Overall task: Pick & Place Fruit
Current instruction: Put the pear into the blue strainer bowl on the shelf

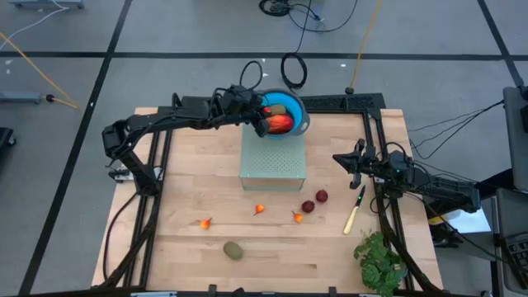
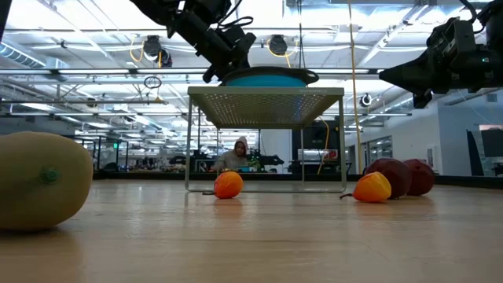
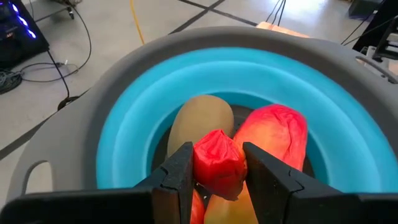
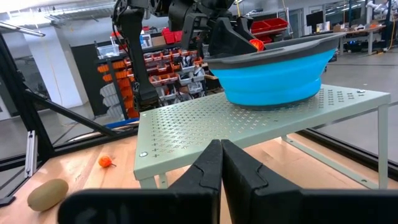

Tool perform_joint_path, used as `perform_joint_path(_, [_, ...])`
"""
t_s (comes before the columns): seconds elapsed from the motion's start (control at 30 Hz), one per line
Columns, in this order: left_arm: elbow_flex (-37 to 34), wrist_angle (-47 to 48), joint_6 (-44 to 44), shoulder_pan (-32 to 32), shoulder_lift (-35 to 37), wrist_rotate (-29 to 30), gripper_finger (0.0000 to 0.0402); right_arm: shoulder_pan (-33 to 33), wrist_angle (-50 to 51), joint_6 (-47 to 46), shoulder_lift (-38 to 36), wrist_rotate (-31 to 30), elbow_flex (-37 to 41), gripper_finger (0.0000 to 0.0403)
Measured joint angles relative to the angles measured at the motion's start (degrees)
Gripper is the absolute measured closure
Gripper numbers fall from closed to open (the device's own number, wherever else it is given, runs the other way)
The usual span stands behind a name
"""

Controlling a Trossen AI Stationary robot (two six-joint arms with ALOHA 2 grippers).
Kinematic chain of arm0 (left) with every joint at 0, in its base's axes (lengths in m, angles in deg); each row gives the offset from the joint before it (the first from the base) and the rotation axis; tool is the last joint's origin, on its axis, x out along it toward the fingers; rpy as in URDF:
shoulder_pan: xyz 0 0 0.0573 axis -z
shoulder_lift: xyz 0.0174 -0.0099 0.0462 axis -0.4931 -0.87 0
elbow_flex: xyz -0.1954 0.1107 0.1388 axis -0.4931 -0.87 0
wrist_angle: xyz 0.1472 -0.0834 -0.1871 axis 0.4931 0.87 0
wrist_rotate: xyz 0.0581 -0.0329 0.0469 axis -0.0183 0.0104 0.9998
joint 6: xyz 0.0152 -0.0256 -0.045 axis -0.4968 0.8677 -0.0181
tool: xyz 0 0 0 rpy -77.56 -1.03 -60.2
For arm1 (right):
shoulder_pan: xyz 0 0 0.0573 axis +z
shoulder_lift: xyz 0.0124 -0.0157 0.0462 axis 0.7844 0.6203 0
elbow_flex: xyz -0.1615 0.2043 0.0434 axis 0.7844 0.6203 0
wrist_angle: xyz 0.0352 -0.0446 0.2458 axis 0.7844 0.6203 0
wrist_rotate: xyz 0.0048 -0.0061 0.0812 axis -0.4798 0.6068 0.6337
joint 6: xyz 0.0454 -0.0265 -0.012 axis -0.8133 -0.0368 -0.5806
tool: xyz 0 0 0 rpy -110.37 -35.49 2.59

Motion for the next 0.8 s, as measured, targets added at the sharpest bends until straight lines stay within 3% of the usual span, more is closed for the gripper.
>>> perform_joint_path(0.57, [0.0, 0.02, -3.93, 0.0, 0.0, -0.33, 0.0282, 0.0, 0.0, 0.0, 0.0, 0.0, -0.02, 0.0403])
perform_joint_path(0.8, [0.0, 0.0, -3.86, 0.0, 0.0, -0.37, 0.0234, 0.0, -0.02, 0.02, 0.0, 0.0, 0.0, 0.0403])
